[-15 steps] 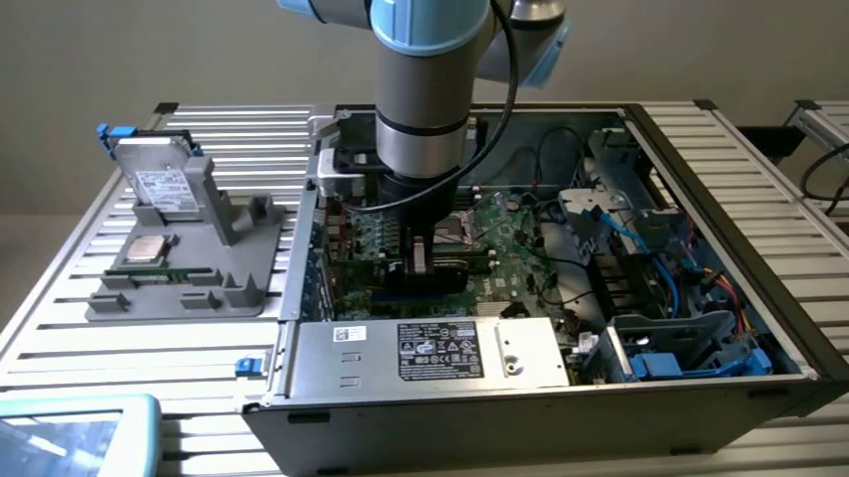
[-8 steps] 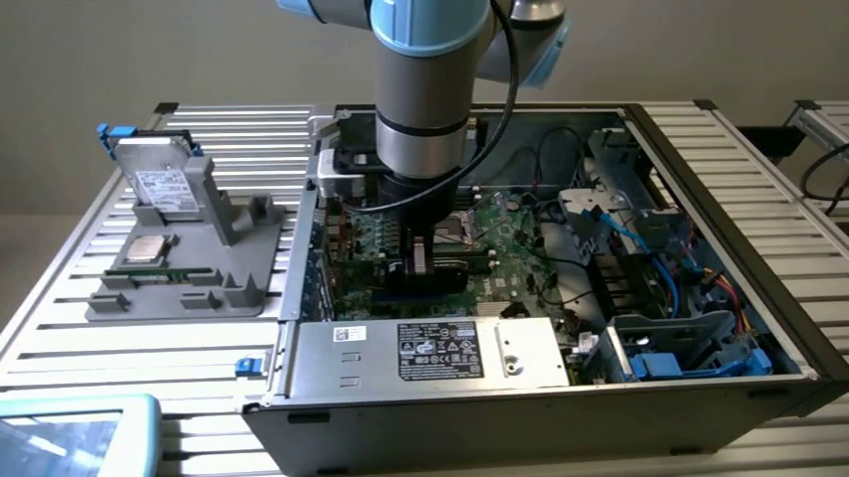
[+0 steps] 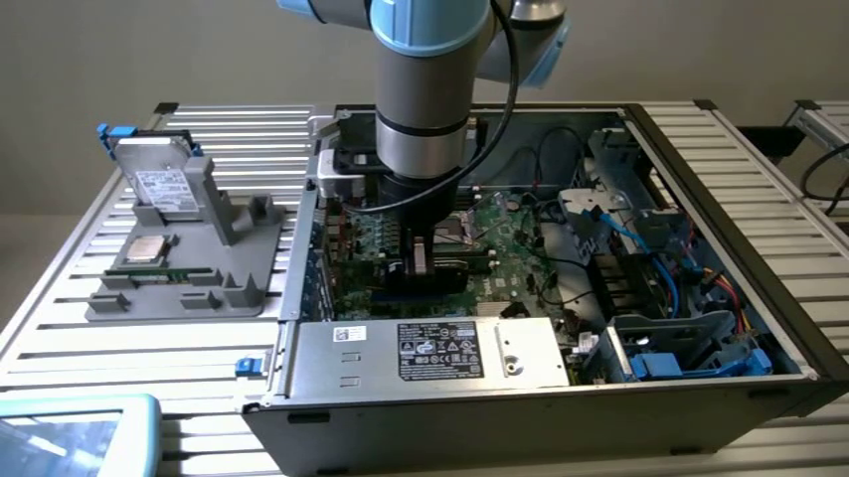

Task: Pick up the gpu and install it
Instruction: 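Insert the gpu into the slot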

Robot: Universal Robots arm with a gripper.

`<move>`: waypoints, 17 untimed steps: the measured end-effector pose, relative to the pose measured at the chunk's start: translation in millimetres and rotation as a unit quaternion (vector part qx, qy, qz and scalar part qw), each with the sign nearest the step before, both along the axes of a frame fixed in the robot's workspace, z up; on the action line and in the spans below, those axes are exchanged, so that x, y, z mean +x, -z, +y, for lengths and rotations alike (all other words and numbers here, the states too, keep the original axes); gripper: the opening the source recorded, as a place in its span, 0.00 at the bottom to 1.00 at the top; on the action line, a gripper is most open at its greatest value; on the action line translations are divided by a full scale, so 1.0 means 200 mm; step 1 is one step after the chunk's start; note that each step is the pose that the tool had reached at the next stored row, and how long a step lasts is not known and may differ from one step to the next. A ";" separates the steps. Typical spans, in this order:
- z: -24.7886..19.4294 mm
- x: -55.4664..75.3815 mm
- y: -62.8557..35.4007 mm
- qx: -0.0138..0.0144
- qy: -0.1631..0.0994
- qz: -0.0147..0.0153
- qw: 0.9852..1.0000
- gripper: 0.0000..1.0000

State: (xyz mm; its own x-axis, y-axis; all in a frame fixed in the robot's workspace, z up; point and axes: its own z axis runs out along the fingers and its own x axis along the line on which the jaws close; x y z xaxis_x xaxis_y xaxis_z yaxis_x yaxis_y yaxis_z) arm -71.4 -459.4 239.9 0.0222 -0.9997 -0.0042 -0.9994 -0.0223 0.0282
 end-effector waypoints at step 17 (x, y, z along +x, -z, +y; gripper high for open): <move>-0.001 0.00 0.000 0.000 -0.004 0.000 1.000 0.27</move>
